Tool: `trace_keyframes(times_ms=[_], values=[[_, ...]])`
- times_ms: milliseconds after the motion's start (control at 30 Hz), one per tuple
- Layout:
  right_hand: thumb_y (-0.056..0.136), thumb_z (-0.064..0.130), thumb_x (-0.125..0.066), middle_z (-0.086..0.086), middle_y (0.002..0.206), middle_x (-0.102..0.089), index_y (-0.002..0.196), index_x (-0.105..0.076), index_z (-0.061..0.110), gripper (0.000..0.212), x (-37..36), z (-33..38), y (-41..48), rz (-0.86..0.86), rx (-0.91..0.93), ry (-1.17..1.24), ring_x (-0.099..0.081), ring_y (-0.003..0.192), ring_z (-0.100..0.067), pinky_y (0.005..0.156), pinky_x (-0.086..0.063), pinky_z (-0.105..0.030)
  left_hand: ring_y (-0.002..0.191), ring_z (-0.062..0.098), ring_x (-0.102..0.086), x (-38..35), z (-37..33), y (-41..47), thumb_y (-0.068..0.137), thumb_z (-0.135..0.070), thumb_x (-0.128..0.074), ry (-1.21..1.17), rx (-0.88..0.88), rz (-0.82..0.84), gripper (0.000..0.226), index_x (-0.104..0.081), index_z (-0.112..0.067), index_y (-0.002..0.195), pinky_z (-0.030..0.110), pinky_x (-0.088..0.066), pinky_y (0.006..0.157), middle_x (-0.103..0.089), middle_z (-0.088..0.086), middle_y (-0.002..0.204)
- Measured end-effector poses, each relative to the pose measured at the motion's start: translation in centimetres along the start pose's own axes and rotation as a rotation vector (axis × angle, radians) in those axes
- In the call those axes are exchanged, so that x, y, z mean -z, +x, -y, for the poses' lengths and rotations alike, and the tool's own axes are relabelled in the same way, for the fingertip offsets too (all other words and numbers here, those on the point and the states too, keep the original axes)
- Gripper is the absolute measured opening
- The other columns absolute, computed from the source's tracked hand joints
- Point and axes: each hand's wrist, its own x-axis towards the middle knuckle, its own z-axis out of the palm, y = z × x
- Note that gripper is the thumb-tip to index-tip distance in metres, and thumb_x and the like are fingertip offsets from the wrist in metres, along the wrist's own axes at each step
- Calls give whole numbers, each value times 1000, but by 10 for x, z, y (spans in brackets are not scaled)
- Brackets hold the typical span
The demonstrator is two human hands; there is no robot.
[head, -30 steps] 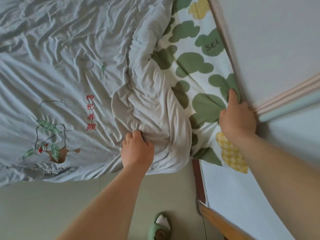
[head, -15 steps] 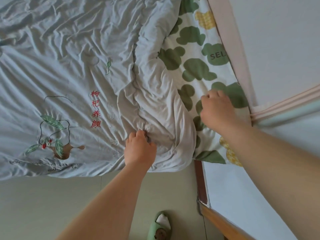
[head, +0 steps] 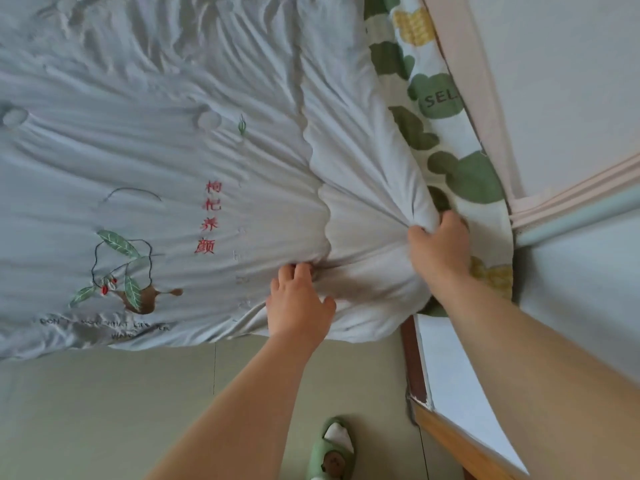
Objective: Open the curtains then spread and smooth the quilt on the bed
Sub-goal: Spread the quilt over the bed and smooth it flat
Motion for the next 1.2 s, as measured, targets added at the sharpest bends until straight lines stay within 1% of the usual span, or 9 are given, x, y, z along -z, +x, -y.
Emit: trace_keyframes(times_ms=[167, 333, 433, 567, 667, 800, 933, 1067, 1200], values=[[93, 27, -47, -12, 101, -51, 106, -40, 6, 25, -14, -5, -9, 105, 39, -178, -55, 95, -37, 71, -39, -37, 121, 24, -38, 3, 7, 0, 82, -29, -64, -48, 24, 46, 49, -44, -18, 125, 36, -38, 101, -39, 3, 128], [71, 43, -75, -4, 122, -55, 130, -46, 11, 73, -13, -15, -21, 342, -146, -27, -56, 111, -28, 89, -49, -40, 120, 23, -39, 1, 12, -3, 83, -27, -62, -92, 43, 65, 50, -42, -19, 129, 36, -41, 97, -40, 2, 128], [69, 26, -77, -2, 108, -63, 121, -57, 12, 57, -10, -23, -28, 518, -45, -144, -60, 94, -23, 79, -51, -34, 119, 24, -39, -1, 15, -9, 82, -24, -61, -108, 67, 57, 47, -42, -19, 125, 37, -42, 95, -40, 2, 127], [81, 29, -66, -5, 95, -56, 113, -55, 9, 39, 19, -16, -10, 181, 184, -293, -51, 85, -25, 73, -43, -32, 112, 25, -41, 2, 21, -14, 83, -21, -60, -71, 117, 15, 39, -41, -16, 116, 39, -43, 92, -43, 4, 121], [81, 39, -63, -8, 85, -55, 94, -50, 9, 35, 29, -23, -6, 114, 258, -523, -46, 75, -25, 69, -41, -32, 115, 27, -40, 7, 34, -15, 82, -21, -62, -57, 184, 6, 44, -37, -13, 118, 38, -41, 93, -40, 7, 125], [76, 52, -70, -8, 77, -63, 82, -56, 11, 44, 18, -45, -21, 400, 103, -448, -56, 62, -21, 51, -38, -26, 127, 33, -38, -3, 54, -13, 87, -32, -60, -47, 385, 141, 57, -38, -4, 132, 42, -39, 98, -38, 15, 137], [70, 32, -82, -3, 77, -60, 87, -61, 7, 36, 7, -56, -29, 537, 32, -458, -59, 69, -22, 54, -41, -27, 124, 29, -42, -28, 56, -23, 87, -42, -57, 14, 337, 311, 45, -55, -15, 123, 43, -45, 97, -54, 8, 128], [83, 18, -65, -4, 64, -43, 64, -42, 9, 31, 3, -52, -33, 517, -93, -302, -44, 56, -18, 49, -30, -27, 136, 25, -28, -53, 36, -35, 80, -52, -65, -3, 147, 327, 72, -38, -23, 140, 43, -35, 108, -39, 1, 144], [80, 15, -63, -2, 60, -43, 60, -44, 9, 28, 8, -46, -34, 446, -109, -111, -45, 58, -19, 57, -34, -28, 135, 26, -31, -75, -11, -40, 62, -67, -72, -43, 102, 290, 109, -23, -10, 141, 42, -28, 111, -32, 7, 143]])
